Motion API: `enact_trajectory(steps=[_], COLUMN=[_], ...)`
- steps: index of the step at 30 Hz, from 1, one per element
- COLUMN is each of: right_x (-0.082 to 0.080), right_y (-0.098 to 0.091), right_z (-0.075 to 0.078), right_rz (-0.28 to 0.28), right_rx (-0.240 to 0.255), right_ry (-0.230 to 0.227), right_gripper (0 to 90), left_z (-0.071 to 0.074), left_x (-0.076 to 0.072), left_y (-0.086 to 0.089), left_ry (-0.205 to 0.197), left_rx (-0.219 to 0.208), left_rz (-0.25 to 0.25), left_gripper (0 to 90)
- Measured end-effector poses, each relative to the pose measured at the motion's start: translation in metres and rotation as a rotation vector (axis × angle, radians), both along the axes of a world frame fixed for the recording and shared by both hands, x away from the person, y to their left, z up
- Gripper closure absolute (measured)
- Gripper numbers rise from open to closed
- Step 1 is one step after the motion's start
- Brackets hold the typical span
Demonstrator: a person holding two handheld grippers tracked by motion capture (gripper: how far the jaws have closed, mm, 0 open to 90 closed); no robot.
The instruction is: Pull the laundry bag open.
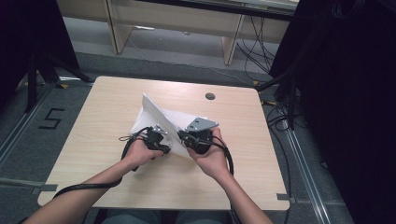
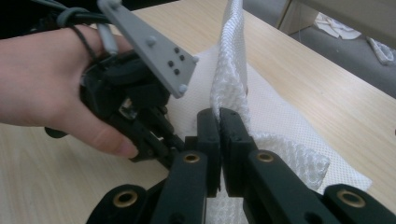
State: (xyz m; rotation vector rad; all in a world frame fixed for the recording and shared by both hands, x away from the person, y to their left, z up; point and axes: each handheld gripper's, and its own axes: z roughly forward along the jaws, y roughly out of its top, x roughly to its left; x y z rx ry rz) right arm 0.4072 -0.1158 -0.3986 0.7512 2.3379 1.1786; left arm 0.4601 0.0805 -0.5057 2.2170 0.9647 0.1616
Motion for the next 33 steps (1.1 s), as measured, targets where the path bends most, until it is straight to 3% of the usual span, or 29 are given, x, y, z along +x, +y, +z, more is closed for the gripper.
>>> enact_trajectory(steps=[2, 3, 4, 5, 6, 7, 8, 9, 10, 11, 14, 22, 25, 29, 33], right_x=[-0.002, -0.004, -0.004, -0.005, -0.005, -0.005, -0.006, -0.006, -0.006, -0.007, -0.007, -0.013, -0.015, -0.021, -0.026], right_y=[0.003, 0.003, 0.003, 0.003, 0.002, 0.002, 0.001, 0.001, 0.001, 0.001, 0.002, 0.007, 0.009, 0.01, 0.012], right_z=[0.0, 0.0, 0.0, -0.001, -0.001, -0.004, -0.004, -0.004, -0.006, -0.007, -0.01, -0.016, -0.019, -0.023, -0.027], right_rz=[0.017, 0.016, 0.021, 0.02, 0.04, 0.036, 0.027, 0.027, 0.031, 0.031, 0.043, 0.072, 0.109, 0.117, 0.154], right_rx=[-0.006, -0.002, -0.007, -0.007, -0.017, -0.025, -0.024, -0.024, -0.027, -0.025, -0.043, -0.06, -0.067, -0.048, -0.069], right_ry=[0.003, 0.003, 0.002, 0.001, 0.004, -0.01, 0.0, 0.0, -0.016, 0.015, -0.017, -0.003, -0.004, 0.017, 0.022], right_gripper=[88.7, 88.7, 88.7, 88.7, 88.7, 88.7, 88.7, 88.7, 88.7, 88.7, 88.7, 88.7, 88.7, 88.6, 88.6], left_z=[0.0, 0.001, 0.0, 0.001, 0.0, 0.001, 0.005, 0.005, 0.006, 0.008, 0.014, 0.039, 0.052, 0.071, 0.09], left_x=[0.0, 0.0, -0.001, 0.0, -0.001, -0.001, -0.001, -0.001, -0.003, -0.004, -0.007, -0.012, -0.015, -0.018, -0.018], left_y=[0.0, 0.003, 0.002, 0.006, 0.007, 0.01, 0.02, 0.02, 0.024, 0.029, 0.046, 0.092, 0.106, 0.119, 0.124], left_ry=[0.001, 0.003, 0.0, 0.004, 0.001, 0.0, 0.005, 0.005, -0.004, -0.003, -0.007, -0.079, -0.116, -0.164, -0.208], left_rx=[-0.008, 0.015, -0.008, 0.016, -0.01, -0.008, 0.025, 0.025, 0.001, -0.002, -0.014, -0.049, -0.091, -0.15, -0.193], left_rz=[0.004, -0.017, 0.003, -0.019, 0.007, 0.009, -0.02, -0.02, 0.012, 0.007, 0.029, 0.108, 0.16, 0.197, 0.213], left_gripper=[80.2, 80.0, 79.8, 79.5, 79.3, 79.1, 79.0, 79.0, 79.0, 79.3, 79.8, 79.0, 77.8, 76.8, 75.3])
